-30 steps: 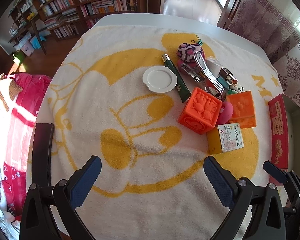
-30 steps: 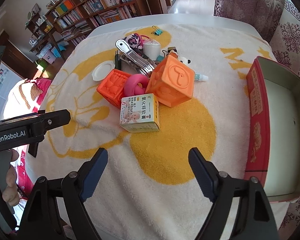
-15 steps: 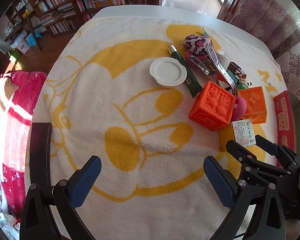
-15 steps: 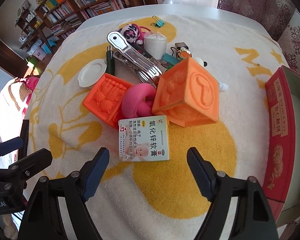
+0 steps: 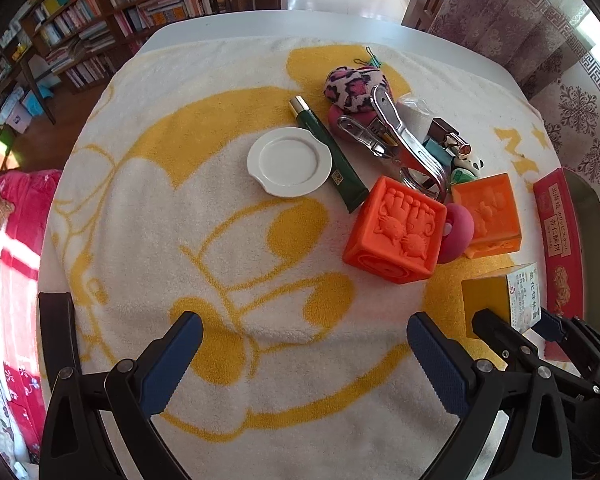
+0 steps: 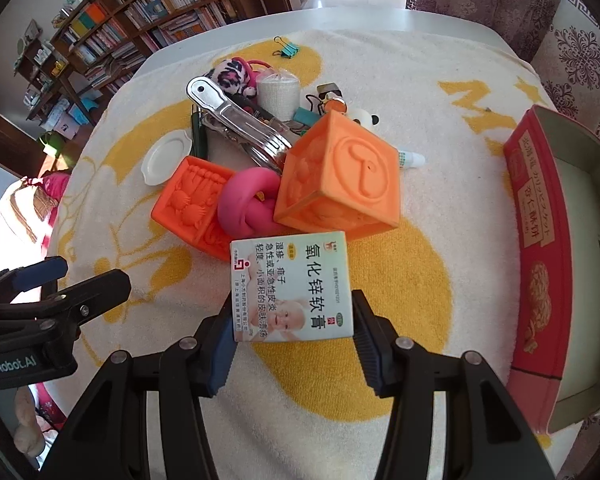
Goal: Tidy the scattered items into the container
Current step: 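Carry the carton into the red tin and release it while left gripper grasps orange cube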
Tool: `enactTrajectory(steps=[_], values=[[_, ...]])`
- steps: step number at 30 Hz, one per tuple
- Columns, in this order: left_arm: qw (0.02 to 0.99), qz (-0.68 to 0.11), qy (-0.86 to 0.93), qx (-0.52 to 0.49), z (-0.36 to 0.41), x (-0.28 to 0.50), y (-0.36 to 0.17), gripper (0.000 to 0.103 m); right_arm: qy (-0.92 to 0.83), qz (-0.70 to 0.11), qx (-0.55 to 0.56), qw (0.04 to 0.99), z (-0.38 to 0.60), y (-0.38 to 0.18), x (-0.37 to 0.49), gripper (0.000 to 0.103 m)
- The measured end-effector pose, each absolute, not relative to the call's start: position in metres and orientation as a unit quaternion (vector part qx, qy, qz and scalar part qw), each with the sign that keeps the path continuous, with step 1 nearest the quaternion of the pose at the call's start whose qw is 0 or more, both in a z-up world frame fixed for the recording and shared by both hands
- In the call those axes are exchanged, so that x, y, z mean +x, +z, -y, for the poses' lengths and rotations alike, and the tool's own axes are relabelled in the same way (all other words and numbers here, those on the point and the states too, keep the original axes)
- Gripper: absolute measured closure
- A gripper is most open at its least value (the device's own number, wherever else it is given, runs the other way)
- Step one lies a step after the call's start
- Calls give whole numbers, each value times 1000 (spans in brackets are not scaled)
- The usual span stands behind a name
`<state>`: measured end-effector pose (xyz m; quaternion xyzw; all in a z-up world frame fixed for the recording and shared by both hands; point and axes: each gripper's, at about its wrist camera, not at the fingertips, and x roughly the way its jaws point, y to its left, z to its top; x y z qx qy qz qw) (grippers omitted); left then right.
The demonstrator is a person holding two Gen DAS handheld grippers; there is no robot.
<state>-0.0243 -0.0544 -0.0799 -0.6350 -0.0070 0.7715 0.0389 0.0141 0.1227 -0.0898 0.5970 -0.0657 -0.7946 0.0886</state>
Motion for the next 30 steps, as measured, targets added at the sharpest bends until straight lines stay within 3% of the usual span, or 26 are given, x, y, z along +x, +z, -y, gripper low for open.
enactTrajectory(steps=[10, 18, 24, 30], values=[[110, -33, 759, -641, 14, -56, -114, 0, -805, 101, 582, 53, -150, -61, 33, 46], [125, -10, 730, -672, 13, -81, -145, 0, -809, 103, 578, 38, -150, -61, 42, 46], [108, -74, 740, -660, 2, -81, -150, 0, -805, 105, 583, 34, -149, -66, 47, 46], [125, -75, 779, -610, 11, -65, -145, 0, -807, 106, 580, 40, -147, -66, 48, 46]])
